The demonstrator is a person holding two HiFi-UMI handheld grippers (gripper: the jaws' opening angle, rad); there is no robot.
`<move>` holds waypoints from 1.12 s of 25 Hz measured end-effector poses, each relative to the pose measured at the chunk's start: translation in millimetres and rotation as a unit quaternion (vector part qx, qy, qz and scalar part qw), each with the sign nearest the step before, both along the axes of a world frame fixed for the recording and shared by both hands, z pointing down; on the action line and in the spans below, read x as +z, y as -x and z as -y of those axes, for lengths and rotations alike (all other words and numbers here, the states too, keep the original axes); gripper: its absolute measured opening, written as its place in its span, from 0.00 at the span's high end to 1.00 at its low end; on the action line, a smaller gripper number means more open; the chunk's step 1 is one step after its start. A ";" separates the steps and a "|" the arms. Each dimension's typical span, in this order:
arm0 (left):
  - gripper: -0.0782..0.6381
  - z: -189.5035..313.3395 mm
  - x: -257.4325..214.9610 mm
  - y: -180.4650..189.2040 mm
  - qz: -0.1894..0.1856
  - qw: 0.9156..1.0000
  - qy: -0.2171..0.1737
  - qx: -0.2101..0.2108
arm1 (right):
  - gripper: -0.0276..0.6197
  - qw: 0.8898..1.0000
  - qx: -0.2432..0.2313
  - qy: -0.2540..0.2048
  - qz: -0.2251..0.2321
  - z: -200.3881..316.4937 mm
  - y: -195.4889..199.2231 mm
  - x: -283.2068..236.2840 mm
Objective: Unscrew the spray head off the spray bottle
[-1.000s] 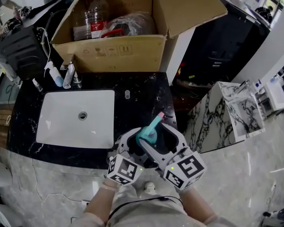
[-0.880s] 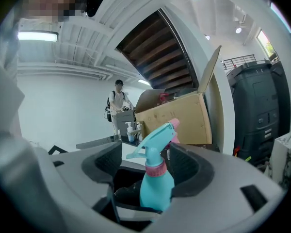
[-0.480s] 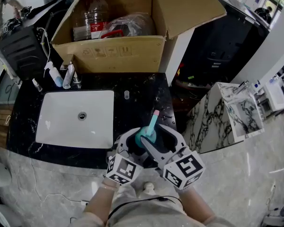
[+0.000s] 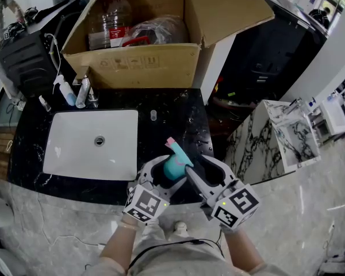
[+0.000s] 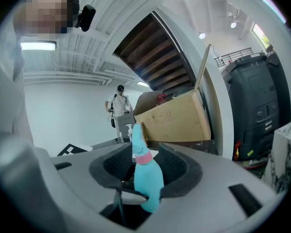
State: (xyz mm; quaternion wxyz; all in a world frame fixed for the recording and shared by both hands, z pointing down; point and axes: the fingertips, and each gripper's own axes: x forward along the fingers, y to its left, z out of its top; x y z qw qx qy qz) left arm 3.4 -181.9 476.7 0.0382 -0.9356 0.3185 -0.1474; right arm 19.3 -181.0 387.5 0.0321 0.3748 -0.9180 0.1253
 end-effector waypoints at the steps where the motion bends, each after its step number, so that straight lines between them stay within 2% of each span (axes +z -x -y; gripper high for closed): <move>1: 0.46 0.1 -0.1 0.1 0.000 1.000 0.000 -0.001 | 0.69 1.000 0.005 0.003 0.004 1.6 -4.0 1.0; 8: 0.46 -0.2 0.6 0.9 -0.002 1.000 0.002 -0.003 | 0.74 0.999 0.032 0.013 0.017 17.4 -18.2 5.8; 14: 0.46 0.2 0.1 1.0 0.000 1.000 0.003 -0.006 | 0.77 0.999 0.043 0.018 0.003 30.0 -12.9 14.0; 18: 0.46 -0.5 0.4 1.0 0.000 1.000 0.003 -0.008 | 0.77 0.998 0.056 -0.019 -0.017 11.2 -13.3 0.8; 21: 0.46 -0.3 0.1 1.3 0.001 1.000 0.003 -0.007 | 0.77 0.998 0.031 -0.051 -0.014 -9.1 -3.2 -13.2; 22: 0.46 0.0 -0.1 1.8 0.002 1.000 0.003 -0.008 | 0.77 0.998 0.019 -0.054 -0.014 -12.1 3.3 -14.6; 25: 0.46 -0.2 0.2 2.9 0.003 1.000 0.004 -0.011 | 0.66 0.998 0.020 -0.046 -0.039 -7.1 16.5 -5.3; 28: 0.46 -0.6 0.5 2.0 0.004 1.000 0.004 -0.010 | 0.64 0.997 0.022 -0.033 -0.072 1.4 21.1 11.1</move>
